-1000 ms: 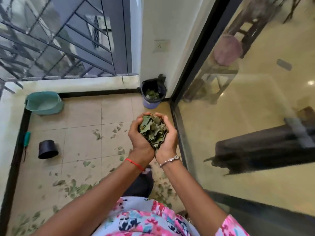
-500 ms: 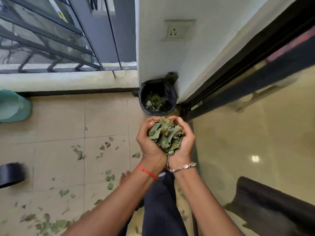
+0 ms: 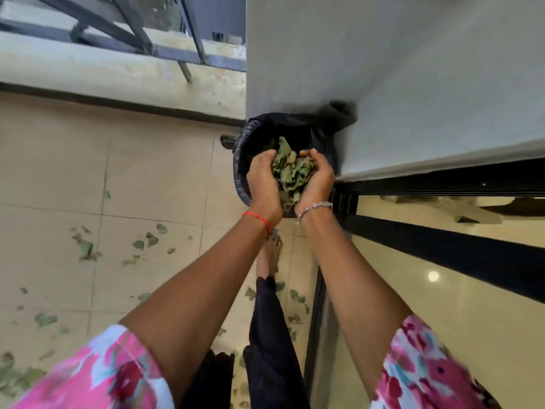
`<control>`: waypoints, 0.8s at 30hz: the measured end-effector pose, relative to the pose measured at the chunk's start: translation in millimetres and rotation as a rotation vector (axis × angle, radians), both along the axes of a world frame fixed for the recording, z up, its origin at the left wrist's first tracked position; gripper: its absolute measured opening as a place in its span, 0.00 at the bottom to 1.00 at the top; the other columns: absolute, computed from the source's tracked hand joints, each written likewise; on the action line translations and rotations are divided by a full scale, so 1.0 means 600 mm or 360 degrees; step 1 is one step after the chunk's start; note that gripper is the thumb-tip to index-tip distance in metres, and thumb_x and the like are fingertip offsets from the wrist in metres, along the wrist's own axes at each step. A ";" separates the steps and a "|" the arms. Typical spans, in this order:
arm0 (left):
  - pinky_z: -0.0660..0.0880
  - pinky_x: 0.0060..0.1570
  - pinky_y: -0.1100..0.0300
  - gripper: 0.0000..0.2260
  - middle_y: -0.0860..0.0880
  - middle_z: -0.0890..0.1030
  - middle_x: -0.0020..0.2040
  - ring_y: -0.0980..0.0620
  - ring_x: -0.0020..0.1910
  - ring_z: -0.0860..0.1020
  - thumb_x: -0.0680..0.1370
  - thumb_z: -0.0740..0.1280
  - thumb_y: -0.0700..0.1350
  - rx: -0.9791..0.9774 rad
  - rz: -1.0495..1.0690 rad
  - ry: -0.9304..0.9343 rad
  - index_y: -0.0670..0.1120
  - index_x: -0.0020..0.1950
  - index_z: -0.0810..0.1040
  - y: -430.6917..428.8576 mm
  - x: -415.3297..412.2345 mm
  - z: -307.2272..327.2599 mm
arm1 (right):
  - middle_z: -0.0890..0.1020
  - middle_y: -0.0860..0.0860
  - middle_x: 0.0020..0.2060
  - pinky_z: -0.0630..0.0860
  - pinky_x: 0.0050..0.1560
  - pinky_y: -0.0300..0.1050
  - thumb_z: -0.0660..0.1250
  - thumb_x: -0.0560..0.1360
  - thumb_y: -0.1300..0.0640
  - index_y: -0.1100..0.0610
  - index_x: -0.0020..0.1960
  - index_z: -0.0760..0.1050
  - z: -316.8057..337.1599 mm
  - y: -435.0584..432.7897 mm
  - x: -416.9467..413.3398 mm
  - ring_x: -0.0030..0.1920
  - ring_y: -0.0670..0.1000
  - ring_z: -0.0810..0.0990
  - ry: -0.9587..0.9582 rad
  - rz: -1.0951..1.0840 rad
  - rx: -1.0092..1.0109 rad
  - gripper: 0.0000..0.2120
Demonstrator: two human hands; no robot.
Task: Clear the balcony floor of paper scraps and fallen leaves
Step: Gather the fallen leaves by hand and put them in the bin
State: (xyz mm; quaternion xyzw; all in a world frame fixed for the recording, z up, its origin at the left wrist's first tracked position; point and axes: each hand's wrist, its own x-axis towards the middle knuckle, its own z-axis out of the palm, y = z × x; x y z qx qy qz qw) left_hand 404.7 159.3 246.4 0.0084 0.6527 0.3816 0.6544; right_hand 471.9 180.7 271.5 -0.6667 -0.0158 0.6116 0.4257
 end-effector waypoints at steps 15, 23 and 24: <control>0.69 0.61 0.60 0.21 0.43 0.75 0.65 0.47 0.63 0.73 0.76 0.67 0.40 -0.0055 -0.0633 0.0377 0.40 0.69 0.71 0.004 -0.039 0.022 | 0.82 0.61 0.46 0.69 0.42 0.39 0.64 0.76 0.61 0.67 0.50 0.80 -0.032 0.019 0.043 0.47 0.57 0.79 -0.1224 0.1643 0.0028 0.10; 0.68 0.58 0.55 0.37 0.38 0.76 0.60 0.43 0.60 0.72 0.61 0.60 0.60 0.0451 -0.1482 0.1002 0.37 0.61 0.75 -0.028 -0.119 0.288 | 0.64 0.59 0.71 0.61 0.70 0.52 0.58 0.79 0.53 0.61 0.73 0.59 0.197 0.018 -0.025 0.71 0.58 0.61 -0.1617 0.3022 0.0238 0.25; 0.67 0.60 0.54 0.40 0.39 0.75 0.61 0.43 0.62 0.71 0.59 0.57 0.63 0.0465 -0.1610 0.1098 0.38 0.63 0.75 -0.037 -0.135 0.326 | 0.64 0.58 0.71 0.61 0.69 0.53 0.59 0.78 0.52 0.60 0.72 0.60 0.239 0.017 -0.044 0.71 0.57 0.61 -0.1697 0.3190 0.0326 0.25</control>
